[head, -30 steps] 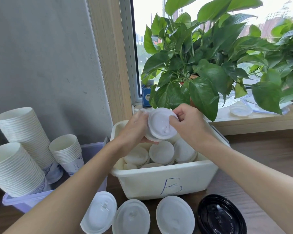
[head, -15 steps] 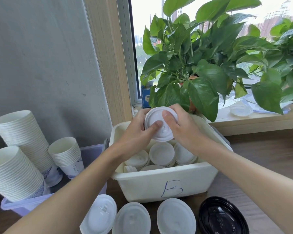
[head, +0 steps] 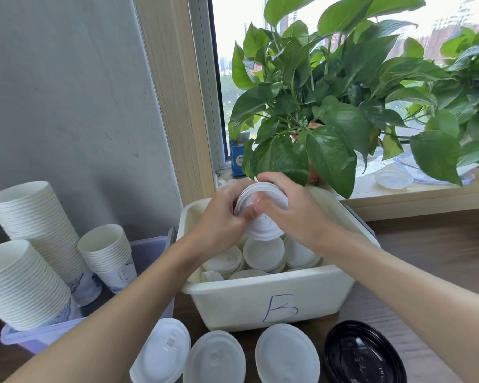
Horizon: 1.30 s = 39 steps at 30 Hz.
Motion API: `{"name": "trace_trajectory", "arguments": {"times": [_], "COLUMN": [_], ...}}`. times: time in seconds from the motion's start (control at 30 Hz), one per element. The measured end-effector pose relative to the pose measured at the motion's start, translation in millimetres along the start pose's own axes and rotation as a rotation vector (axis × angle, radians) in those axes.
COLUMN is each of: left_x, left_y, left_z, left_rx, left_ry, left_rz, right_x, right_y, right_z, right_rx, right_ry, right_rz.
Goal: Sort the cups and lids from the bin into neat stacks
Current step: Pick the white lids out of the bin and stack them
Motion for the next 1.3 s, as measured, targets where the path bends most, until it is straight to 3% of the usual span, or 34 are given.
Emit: {"name": "trace_trajectory", "arguments": {"times": [0.13, 0.43, 0.73, 0.87, 1.0, 1.17, 1.3], "left_x": [1, 1, 4, 2, 2, 3, 2], "left_y": [0, 4, 12, 4, 0, 0, 2], "left_z": [-1, -1, -3, -3, -1, -7, -7], "left_rx": [0.045, -0.002, 0.048, 0.123, 0.039, 0.076, 0.116], "left_ry": [0.031, 0.028, 0.028, 0.033, 0.04, -0.019, -0.036], "left_rz": [0.043, -0.069, -0.094, 0.006, -0.019, 0.069, 0.028], "right_x": [2, 7, 7, 8, 5, 5, 5], "right_y": [-5, -17, -19, -16, -9, -10, -13], "right_z": [7, 9, 13, 17, 9, 13, 14], "right_rx": [0.003, -0.033, 0.128, 0.026, -0.028, 0.003, 0.07], "right_ry": [0.066, 0.082, 0.142, 0.195, 0.088, 0.141, 0.161], "right_rz": [0.019, 0.057, 0.114, 0.067, 0.008, 0.011, 0.041]}}
Point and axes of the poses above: each hand's wrist, its own x-axis away from the middle knuckle, its own z-axis out of the back of the hand, y = z × x, the point moved 5 cm from there along -x, towards the middle knuckle, and after that the axes turned 1 degree about z, right-handed, at the moved point
